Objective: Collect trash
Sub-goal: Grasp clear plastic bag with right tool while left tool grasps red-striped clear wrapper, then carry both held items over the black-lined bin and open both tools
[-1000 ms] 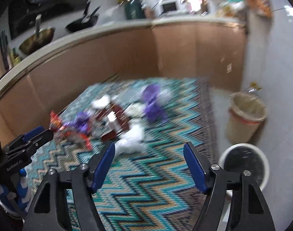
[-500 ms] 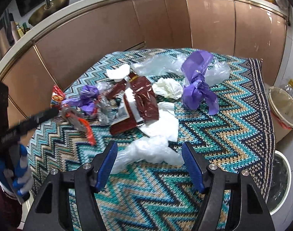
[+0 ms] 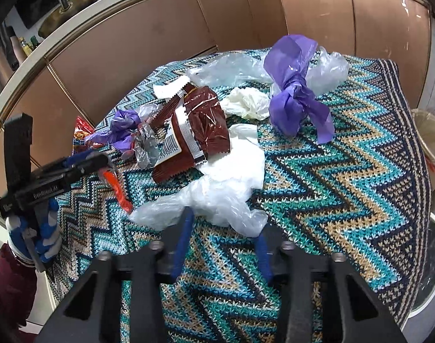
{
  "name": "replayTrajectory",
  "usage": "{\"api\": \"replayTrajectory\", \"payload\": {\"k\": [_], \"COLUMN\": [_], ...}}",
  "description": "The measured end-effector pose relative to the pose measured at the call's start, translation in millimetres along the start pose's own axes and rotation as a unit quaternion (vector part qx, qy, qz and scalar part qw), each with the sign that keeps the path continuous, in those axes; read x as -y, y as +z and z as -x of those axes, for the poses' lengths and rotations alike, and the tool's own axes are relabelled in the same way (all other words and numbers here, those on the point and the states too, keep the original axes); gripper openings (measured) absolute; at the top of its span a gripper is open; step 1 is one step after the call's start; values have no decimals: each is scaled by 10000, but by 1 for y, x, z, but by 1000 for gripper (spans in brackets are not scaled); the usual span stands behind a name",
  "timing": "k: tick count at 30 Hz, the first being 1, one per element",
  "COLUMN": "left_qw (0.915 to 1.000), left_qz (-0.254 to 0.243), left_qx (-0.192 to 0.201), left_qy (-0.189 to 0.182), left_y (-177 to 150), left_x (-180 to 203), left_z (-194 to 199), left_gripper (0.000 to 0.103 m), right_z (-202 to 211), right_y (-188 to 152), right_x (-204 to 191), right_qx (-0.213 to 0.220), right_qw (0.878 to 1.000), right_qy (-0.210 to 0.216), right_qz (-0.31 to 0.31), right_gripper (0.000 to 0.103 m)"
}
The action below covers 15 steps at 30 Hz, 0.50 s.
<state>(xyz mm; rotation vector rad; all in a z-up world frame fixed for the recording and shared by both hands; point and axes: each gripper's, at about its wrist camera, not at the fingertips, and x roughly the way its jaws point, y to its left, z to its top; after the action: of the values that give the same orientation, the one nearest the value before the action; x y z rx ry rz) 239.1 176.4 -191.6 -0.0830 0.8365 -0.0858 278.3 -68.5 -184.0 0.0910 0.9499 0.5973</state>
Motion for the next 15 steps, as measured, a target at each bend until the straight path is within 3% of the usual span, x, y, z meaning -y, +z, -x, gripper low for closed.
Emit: {"api": "replayTrajectory", "payload": {"k": [1,3,4,8,15], "left_qw": [10000,9999,9998,9998,9993], "left_qz": [-27,-75,-86,-169,-280], "left_qx": [-31,-147,-182,-116,182], "left_qy": [3,-1,0,61,-190], "left_y": [-1,-4,-6,-14,-8], "left_x": [3,6,8,16,51], "left_z": [0,-3,-3,9,54], "left_gripper": [49,17,15,7,6], "right_z": [-1,0,1,16,62], "right_y": [0,-1,-2,-11,-26], "right_x": [0,0,-1,-1,-1], "right_qx": [7,35,47,135,539], "right_qw": [10000,10000,10000,9998,9984], "right_qy": [13,24,23,47,178], "right_qz": [2,25,50,115,37], "right_gripper": [26,20,12,9,5]}}
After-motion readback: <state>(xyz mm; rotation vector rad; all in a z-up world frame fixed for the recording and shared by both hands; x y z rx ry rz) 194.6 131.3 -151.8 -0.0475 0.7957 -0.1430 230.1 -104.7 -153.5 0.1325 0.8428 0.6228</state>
